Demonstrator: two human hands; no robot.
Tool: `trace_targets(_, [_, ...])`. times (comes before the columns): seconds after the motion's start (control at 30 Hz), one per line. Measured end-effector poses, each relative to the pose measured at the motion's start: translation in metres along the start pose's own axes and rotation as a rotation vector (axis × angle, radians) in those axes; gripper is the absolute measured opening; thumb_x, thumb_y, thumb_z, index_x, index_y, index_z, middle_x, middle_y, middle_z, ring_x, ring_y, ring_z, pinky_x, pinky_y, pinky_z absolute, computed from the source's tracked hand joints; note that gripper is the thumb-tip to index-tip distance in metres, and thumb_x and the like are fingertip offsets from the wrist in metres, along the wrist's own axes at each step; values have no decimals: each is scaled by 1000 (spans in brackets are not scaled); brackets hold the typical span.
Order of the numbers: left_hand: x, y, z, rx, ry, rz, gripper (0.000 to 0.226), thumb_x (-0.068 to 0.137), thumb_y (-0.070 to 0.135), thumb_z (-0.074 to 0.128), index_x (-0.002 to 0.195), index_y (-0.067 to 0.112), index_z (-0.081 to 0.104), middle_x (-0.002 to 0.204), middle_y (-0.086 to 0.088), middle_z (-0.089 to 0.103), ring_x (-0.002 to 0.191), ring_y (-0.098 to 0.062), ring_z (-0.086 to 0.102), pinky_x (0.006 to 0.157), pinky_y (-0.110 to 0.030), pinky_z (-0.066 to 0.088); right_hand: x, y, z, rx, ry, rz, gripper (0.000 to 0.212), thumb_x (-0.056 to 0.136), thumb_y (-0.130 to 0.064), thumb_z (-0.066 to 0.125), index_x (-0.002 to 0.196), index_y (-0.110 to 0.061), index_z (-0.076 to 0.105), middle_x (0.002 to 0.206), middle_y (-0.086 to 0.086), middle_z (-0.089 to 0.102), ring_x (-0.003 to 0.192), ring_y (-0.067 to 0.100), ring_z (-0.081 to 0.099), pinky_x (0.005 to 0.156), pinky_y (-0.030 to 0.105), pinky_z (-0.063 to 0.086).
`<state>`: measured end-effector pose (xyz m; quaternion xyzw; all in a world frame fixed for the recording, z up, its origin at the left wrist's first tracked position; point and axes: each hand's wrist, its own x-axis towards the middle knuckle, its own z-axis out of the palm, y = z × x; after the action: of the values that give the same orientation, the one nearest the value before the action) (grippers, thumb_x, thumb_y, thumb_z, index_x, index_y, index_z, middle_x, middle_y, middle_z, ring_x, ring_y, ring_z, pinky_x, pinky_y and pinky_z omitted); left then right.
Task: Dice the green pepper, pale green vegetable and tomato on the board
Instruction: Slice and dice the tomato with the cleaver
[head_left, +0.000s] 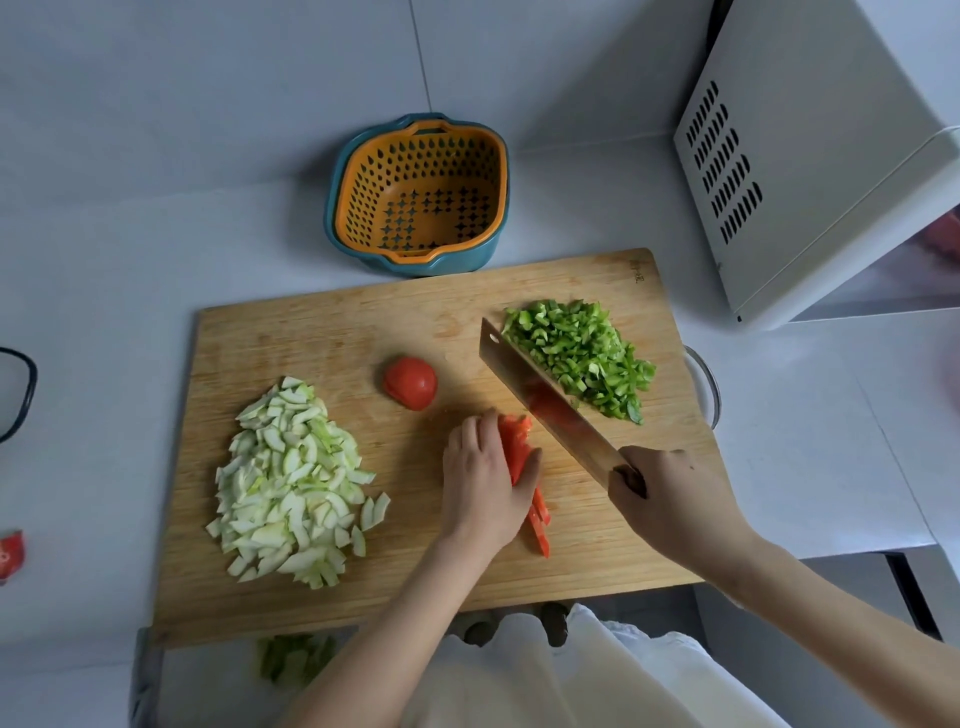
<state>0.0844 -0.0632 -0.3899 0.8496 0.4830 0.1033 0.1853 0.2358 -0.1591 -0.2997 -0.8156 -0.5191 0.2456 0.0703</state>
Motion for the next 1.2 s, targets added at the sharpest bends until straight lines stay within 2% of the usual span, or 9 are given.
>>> trace_targets(0.17, [-7, 10, 8, -86, 172, -129, 49, 95, 41, 33, 110, 2, 58, 107, -12, 56, 101, -27, 52, 88, -41, 49, -2, -3, -1, -188, -87, -51, 24, 94, -25, 36, 72, -22, 43, 54, -7, 40, 49, 13, 39, 42, 18, 22])
trace_targets(0.3, [-3, 15, 21, -34, 235, -136, 30, 93, 28, 36, 91, 8, 59, 98, -11, 59, 93, -27, 52, 80, -41, 47, -2, -1, -3, -233, -142, -31, 25, 95, -25, 35, 71, -23, 39, 56, -7, 39, 48, 9, 35, 43, 19, 23])
trace_targets(0.4, [-2, 16, 27, -19, 232, -136, 27, 91, 23, 36, 91, 9, 59, 99, -10, 59, 94, -26, 51, 81, -41, 46, 4, -2, 2, -216, -188, -31, 21, 96, -23, 35, 75, -21, 42, 58, -10, 39, 50, 9, 37, 44, 19, 25])
trace_targets(0.5, [-2, 16, 29, -13, 213, -129, 19, 83, 15, 46, 93, 8, 60, 100, -11, 60, 93, -28, 53, 82, -43, 48, 19, -6, 16, -126, -218, -21, 23, 96, -22, 37, 74, -19, 44, 61, -8, 42, 53, 10, 41, 45, 20, 30])
trace_targets(0.6, [-2, 15, 28, -57, 219, -123, 21, 86, 16, 45, 97, 6, 60, 101, -11, 59, 95, -28, 53, 84, -44, 48, 26, -4, 20, -54, -204, 17, 34, 95, -20, 40, 61, -21, 36, 58, -5, 43, 52, 13, 41, 44, 21, 29])
trace_targets(0.73, [-5, 10, 28, -153, 245, -126, 34, 92, 29, 37, 105, 3, 54, 109, -16, 55, 106, -29, 51, 94, -44, 45, 7, -6, 6, -36, -165, 25, 38, 95, -20, 39, 58, -22, 30, 53, -5, 38, 47, 12, 34, 43, 21, 23])
trace_targets(0.9, [-5, 2, 34, -111, 304, -59, 17, 92, 21, 41, 96, 7, 49, 100, -17, 54, 100, -27, 45, 92, -42, 43, -13, -20, -6, -220, -228, 38, 37, 97, -24, 33, 60, -23, 26, 57, -8, 36, 47, 8, 32, 42, 20, 19])
trace_targets(1.07, [-3, -1, 38, -63, 258, -5, 22, 93, 16, 39, 90, 4, 57, 96, -14, 57, 93, -27, 48, 91, -34, 33, -2, -24, 5, -202, -273, 70, 27, 96, -22, 35, 70, -19, 42, 61, -8, 40, 52, 10, 39, 45, 21, 26])
trace_targets(1.2, [-3, 2, 33, -134, 241, -28, 28, 95, 19, 35, 92, 3, 57, 98, -14, 58, 96, -30, 53, 94, -39, 39, 16, -29, 30, -107, -224, 65, 26, 96, -20, 37, 71, -17, 44, 63, -5, 44, 54, 12, 41, 45, 20, 29])
